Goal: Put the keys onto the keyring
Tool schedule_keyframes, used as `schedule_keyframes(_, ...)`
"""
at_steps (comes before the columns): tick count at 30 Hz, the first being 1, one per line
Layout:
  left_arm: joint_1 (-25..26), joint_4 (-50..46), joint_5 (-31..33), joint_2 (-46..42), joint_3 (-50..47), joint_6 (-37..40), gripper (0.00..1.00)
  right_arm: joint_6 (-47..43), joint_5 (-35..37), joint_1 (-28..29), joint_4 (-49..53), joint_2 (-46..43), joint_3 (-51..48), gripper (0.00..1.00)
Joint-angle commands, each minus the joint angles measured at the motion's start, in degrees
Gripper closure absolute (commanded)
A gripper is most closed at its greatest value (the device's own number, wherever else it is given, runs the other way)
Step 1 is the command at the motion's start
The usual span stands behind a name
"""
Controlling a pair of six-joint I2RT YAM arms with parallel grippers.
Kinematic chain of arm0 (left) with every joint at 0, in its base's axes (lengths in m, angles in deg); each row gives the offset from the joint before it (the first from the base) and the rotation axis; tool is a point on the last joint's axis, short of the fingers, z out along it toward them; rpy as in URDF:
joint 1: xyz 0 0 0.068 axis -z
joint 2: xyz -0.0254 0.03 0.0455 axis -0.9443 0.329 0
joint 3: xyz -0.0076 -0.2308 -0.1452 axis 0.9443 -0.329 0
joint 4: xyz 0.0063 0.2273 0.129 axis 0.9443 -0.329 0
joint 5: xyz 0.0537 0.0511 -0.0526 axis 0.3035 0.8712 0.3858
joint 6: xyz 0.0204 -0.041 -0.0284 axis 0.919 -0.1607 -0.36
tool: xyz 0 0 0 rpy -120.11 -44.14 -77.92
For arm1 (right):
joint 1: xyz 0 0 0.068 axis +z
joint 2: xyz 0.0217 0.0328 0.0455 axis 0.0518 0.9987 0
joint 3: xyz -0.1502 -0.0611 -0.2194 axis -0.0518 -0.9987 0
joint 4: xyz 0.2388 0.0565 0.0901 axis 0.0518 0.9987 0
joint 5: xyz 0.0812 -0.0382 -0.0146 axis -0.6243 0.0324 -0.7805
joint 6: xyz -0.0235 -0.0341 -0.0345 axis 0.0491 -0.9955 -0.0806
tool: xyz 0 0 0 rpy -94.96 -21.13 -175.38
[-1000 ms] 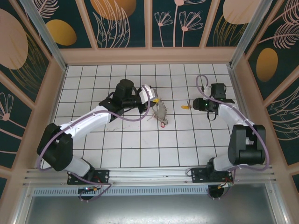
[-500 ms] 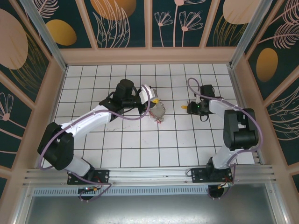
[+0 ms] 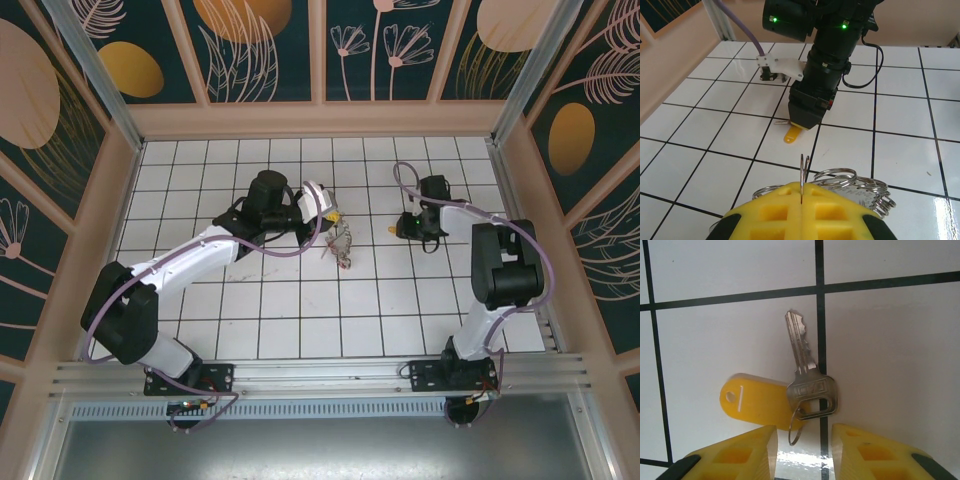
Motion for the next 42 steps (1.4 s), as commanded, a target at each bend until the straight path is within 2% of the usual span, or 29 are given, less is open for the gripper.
schedule_keyframes(1, -0.6, 0.5, -0.8, -0.9, -0.1, -0.7, 1.0, 0.0, 2.3, 1.2, 1.3, 0.6, 1.2, 0.67)
schedule_keyframes(11, -0.5, 0.2, -0.5, -1.2, 0.2, -0.8, 1.0, -1.1, 6.5, 1.7, 2.0, 1.0, 1.6, 0.87)
schedule_keyframes(15, -0.6, -0.1, -0.2, -1.4, 0.4, -1.0, 1.0, -1.9, 6.3, 1.5, 1.0, -1.4, 0.4, 1.0)
schedule_keyframes(22, -0.6, 0.3, 0.5, -1.1, 0.1, -0.5, 1.0, -12.2, 4.0, 1.7, -9.9, -14.0, -8.4, 1.0)
schedule_keyframes(28, -0.6, -0.3, 3.0, -0.9, 0.8, 2.1, 1.0, -26.8, -7.8, 3.1, -16.3, -28.9, -16.2, 1.0)
schedule_keyframes(31, -0.6, -1.2, 3.6, -1.1, 1.2, 3.9, 1.0, -35.0, -12.7, 3.9, -13.4, -34.0, -16.8, 1.0)
schedule_keyframes(35, -0.6, -1.3, 3.4, -1.6, 0.8, 5.4, 1.0, -42.6, -13.9, 4.0, -2.1, -34.3, -11.0, 1.0)
schedule_keyframes(37, -0.6, -1.3, 2.9, -1.6, 0.8, 5.6, 1.0, -48.1, -20.0, 4.0, 3.0, -34.7, -8.4, 1.0)
schedule_keyframes(41, -0.4, -0.5, 2.1, -1.3, 0.6, 5.7, 1.0, -50.9, -29.5, 4.6, 6.5, -34.4, -5.1, 1.0)
schedule_keyframes(42, -0.4, -0.5, 1.9, -1.2, 0.7, 5.9, 1.0, -50.9, -29.7, 5.2, 6.9, -34.1, -4.5, 1.0)
